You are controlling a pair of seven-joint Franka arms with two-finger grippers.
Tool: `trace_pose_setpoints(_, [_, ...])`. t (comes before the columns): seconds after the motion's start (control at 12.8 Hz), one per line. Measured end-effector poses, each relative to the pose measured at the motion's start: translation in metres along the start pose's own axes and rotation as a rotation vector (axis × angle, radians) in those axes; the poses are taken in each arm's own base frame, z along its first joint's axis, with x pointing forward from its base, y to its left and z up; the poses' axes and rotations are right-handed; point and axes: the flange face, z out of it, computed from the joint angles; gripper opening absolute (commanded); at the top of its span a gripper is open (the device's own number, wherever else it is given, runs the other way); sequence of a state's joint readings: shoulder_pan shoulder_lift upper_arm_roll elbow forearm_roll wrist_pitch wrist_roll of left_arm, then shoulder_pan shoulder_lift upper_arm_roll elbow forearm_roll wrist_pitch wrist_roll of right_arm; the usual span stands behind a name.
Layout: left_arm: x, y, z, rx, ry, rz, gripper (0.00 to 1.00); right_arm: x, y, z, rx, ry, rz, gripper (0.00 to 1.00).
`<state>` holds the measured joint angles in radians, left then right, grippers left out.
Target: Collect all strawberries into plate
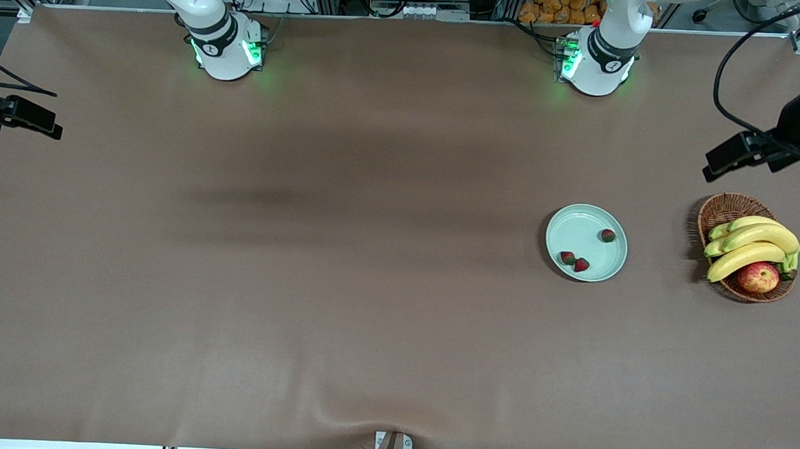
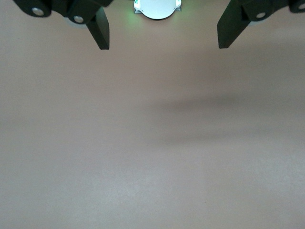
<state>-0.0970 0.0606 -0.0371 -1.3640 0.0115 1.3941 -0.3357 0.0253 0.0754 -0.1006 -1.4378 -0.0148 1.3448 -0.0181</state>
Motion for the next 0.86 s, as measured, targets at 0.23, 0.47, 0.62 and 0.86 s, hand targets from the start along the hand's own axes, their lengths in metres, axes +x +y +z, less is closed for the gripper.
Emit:
trace_pose_setpoints(0.23, [-0.032, -0.015, 0.001, 0.002, -0.021, -0.002, 1.00, 0.000, 0.000, 0.000, 0.000, 0.000, 0.000, 1.00])
trace_pose_setpoints(0.47, [-0.054, -0.021, 0.002, 0.004, -0.031, 0.035, 1.00, 0.000, 0.000, 0.000, 0.000, 0.000, 0.000, 1.00])
trace_pose_setpoints(0.62, [-0.057, -0.023, 0.004, 0.004, -0.034, 0.093, 1.00, 0.000, 0.000, 0.000, -0.001, 0.000, 0.000, 1.00])
trace_pose_setpoints(0.86, [-0.055, -0.029, 0.004, 0.009, -0.030, 0.120, 1.00, 0.000, 0.000, 0.000, -0.001, -0.001, 0.001, 1.00])
